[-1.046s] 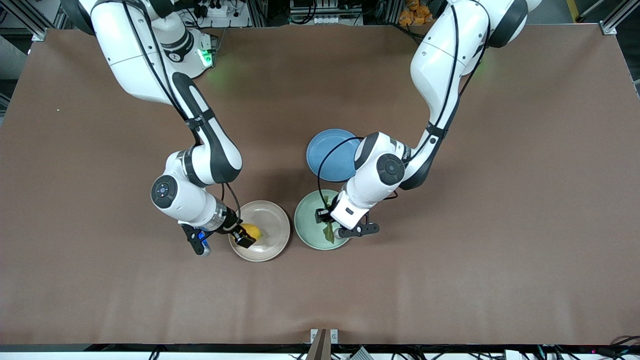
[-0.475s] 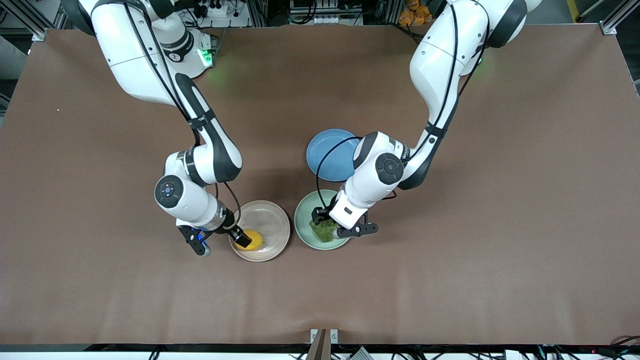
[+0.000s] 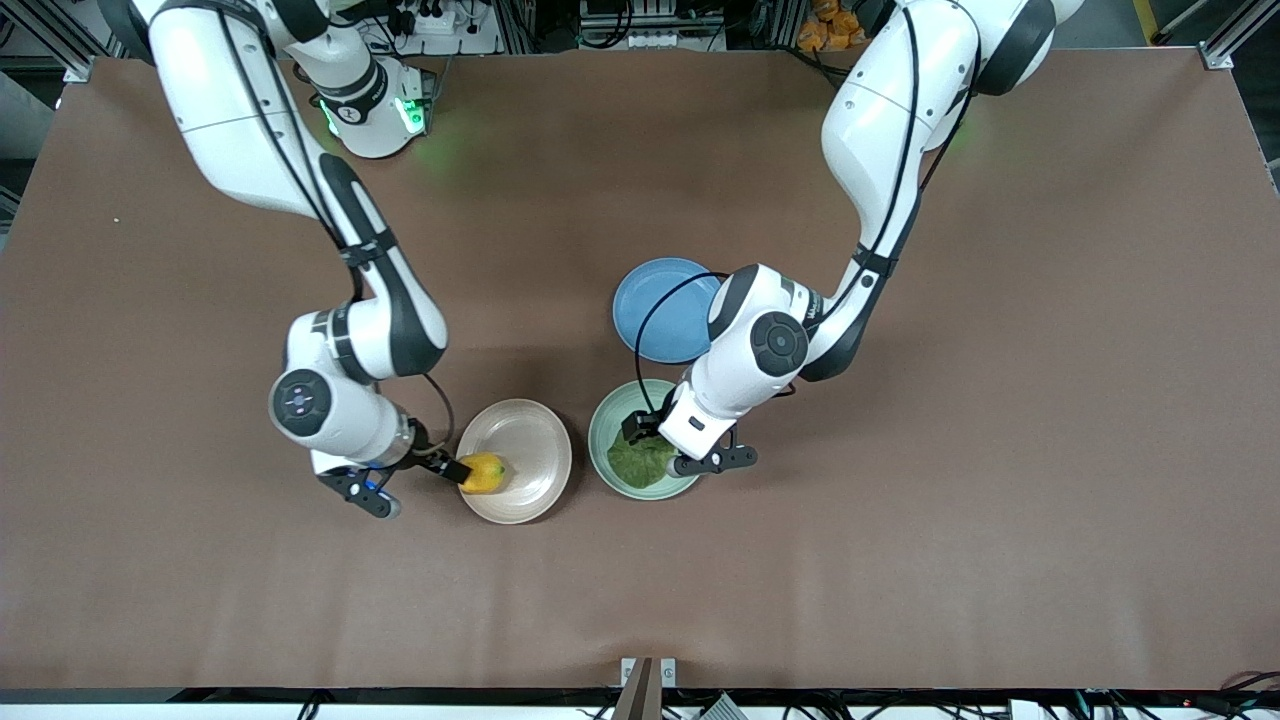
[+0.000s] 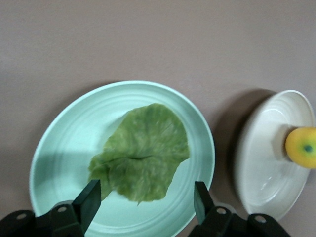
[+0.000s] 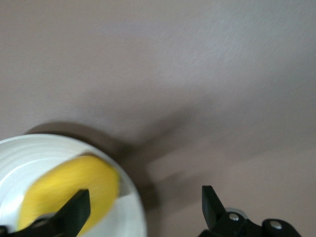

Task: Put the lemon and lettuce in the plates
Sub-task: 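Release the lettuce onto the green plate while the right gripper releases the lemon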

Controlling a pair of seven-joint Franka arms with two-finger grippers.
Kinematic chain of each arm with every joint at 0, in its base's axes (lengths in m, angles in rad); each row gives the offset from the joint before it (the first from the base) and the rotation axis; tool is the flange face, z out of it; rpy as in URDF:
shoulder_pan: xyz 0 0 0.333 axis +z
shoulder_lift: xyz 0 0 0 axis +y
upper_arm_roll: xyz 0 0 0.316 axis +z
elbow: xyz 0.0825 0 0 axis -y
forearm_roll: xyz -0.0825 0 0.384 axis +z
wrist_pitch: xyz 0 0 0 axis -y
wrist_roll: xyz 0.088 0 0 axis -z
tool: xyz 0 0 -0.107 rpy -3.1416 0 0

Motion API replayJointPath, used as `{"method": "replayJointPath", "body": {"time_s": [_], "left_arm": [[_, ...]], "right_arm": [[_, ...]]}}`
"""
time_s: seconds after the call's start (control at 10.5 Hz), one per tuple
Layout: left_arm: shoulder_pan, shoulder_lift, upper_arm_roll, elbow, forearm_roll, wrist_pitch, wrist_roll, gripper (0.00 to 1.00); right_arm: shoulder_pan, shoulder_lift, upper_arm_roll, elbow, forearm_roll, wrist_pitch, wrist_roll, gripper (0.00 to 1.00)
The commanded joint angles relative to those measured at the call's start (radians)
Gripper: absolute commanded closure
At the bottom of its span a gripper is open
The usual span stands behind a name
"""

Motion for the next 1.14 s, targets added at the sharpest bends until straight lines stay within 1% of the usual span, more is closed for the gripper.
{"method": "replayJointPath", "body": {"time_s": [0.0, 0.1, 0.29, 0.48, 0.67, 0.76, 0.86, 1.05], "left_arm": [[0.008, -0.034, 0.031, 0.003, -0.006, -0.124, -0.010, 0.16], [0.008, -0.044, 0.040, 0.005, -0.006, -0.179, -0.006, 0.16], [0.008, -0.070, 0.089, 0.005, -0.006, -0.307, 0.019, 0.16], [0.021, -0.119, 0.135, 0.002, 0.006, -0.408, 0.123, 0.14], [0.078, -0.161, 0.138, -0.006, 0.042, -0.490, 0.225, 0.08], [0.099, -0.173, 0.138, -0.014, 0.057, -0.532, 0.257, 0.06], [0.119, -0.188, 0.137, -0.014, 0.069, -0.572, 0.286, 0.04], [0.135, -0.222, 0.138, -0.018, 0.111, -0.647, 0.294, 0.00]], "right_arm": [[-0.046, -0.050, 0.007, -0.036, -0.030, -0.036, -0.174, 0.00], [-0.081, -0.068, 0.008, -0.059, -0.030, -0.033, -0.255, 0.00], [-0.116, -0.085, 0.007, -0.092, -0.030, -0.028, -0.337, 0.00], [-0.159, -0.102, 0.007, -0.116, -0.032, -0.027, -0.423, 0.00], [-0.210, -0.122, 0.005, -0.144, -0.040, -0.024, -0.538, 0.00], [-0.237, -0.126, 0.001, -0.150, -0.053, -0.024, -0.587, 0.00], [-0.247, -0.137, 0.001, -0.171, -0.070, -0.019, -0.603, 0.00], [-0.247, -0.198, 0.001, -0.277, -0.115, 0.057, -0.603, 0.00]]}}
